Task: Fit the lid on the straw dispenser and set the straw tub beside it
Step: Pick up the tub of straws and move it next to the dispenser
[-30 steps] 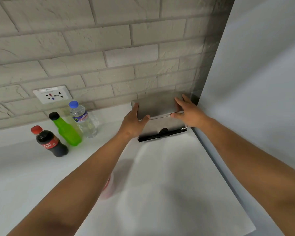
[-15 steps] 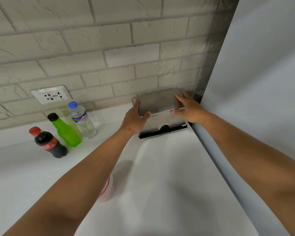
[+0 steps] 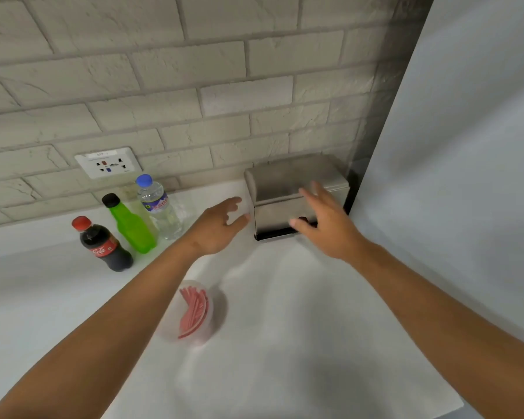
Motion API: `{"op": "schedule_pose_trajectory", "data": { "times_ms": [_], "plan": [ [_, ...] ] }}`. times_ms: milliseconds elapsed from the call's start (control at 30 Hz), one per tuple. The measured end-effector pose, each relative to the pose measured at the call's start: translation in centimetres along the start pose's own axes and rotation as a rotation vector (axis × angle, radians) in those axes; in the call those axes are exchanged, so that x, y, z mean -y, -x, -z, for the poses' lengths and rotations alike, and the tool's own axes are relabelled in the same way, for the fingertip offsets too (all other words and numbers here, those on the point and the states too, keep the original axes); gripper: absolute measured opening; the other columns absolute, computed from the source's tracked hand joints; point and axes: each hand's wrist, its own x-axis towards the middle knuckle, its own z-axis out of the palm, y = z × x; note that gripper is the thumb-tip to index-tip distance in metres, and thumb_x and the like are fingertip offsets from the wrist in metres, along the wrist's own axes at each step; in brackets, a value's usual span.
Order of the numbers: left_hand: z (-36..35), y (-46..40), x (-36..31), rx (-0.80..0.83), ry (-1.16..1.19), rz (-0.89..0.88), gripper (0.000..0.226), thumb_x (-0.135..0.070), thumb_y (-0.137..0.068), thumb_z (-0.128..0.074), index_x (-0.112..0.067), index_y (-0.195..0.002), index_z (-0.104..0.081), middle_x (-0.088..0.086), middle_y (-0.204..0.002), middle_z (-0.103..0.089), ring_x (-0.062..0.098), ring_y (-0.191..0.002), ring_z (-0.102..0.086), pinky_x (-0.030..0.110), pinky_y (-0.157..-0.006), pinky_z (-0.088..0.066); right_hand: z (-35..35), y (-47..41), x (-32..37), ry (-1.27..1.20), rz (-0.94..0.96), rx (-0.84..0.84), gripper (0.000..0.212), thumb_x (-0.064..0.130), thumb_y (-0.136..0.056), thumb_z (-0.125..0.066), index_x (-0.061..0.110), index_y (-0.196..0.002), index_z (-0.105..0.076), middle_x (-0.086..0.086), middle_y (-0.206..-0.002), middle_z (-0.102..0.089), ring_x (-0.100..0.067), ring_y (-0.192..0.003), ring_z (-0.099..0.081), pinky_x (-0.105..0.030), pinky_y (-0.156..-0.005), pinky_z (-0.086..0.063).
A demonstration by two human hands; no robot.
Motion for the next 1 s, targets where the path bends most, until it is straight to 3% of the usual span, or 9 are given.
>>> {"op": "schedule_pose_trajectory", "data": {
  "times_ms": [133,333,567,667,800,1000],
  "plan": [
    [2.6,6.1,2.6,-0.024,0.111,-0.087,0.047,-0.042,-0.105,-0.054,-0.022,-0.147,-0.057,-0.002,-0.142,-0.064,0.016,-0.126,-0.063,0.041,-0.114,-0.047,-2.9,5.0,4.0,-0.134,0.094,0.085,0.066,0.039,-0.1,-0.065,0.02,-0.158,-0.04,-0.003,-0.173,-0.02,-0.015,-0.159,-0.018,-0.038,-0.127,-0.022],
    [4.2,13.0,7.0,-0.035,0.094,-0.106,0.056,-0.055,-0.099,-0.049,-0.026,-0.147,-0.058,-0.014,-0.14,-0.064,-0.005,-0.124,-0.06,0.033,-0.11,-0.048,-6.7,10.0,9.1,-0.245,0.139,0.193,0.064,0.046,-0.099,-0.059,0.026,-0.157,-0.039,0.007,-0.172,-0.021,-0.007,-0.156,-0.024,-0.039,-0.124,-0.032],
    [4.3,16.8,12.2,0.041,0.007,-0.175,0.076,-0.079,-0.087,-0.054,-0.037,-0.15,-0.049,-0.026,-0.146,-0.053,-0.005,-0.13,-0.051,0.024,-0.106,-0.044,-10.8,13.0,12.6,-0.196,0.134,0.277,0.066,0.055,-0.099,-0.054,0.031,-0.157,-0.034,0.015,-0.171,-0.014,-0.009,-0.154,-0.028,-0.041,-0.121,-0.036],
    [4.2,17.7,13.4,0.087,-0.018,-0.24,0.079,-0.079,-0.083,-0.064,-0.047,-0.151,-0.042,-0.035,-0.149,-0.045,-0.011,-0.133,-0.046,0.015,-0.103,-0.039,-12.6,14.1,13.7,-0.197,0.105,0.277,0.069,0.06,-0.097,-0.053,0.036,-0.158,-0.028,0.019,-0.171,-0.011,-0.006,-0.156,-0.021,-0.036,-0.122,-0.034],
    [3.8,18.4,13.9,0.103,0.007,-0.265,0.073,-0.077,-0.085,-0.063,-0.063,-0.149,-0.031,-0.047,-0.148,-0.036,-0.011,-0.133,-0.045,0.013,-0.098,-0.045,-14.8,15.6,14.5,-0.194,0.068,0.278,0.073,0.059,-0.1,-0.05,0.039,-0.162,-0.018,0.038,-0.162,0.001,0.007,-0.153,-0.011,-0.026,-0.123,-0.026],
    [3.4,18.6,14.1,0.082,0.131,-0.264,0.069,-0.075,-0.085,-0.065,-0.065,-0.146,-0.033,-0.043,-0.144,-0.044,-0.003,-0.131,-0.052,0.011,-0.092,-0.053,-16.1,16.0,15.0,-0.174,0.018,0.189,0.059,0.042,-0.105,-0.057,0.024,-0.158,-0.041,0.014,-0.173,-0.015,-0.007,-0.156,-0.027,-0.034,-0.122,-0.036]
  ]
}}
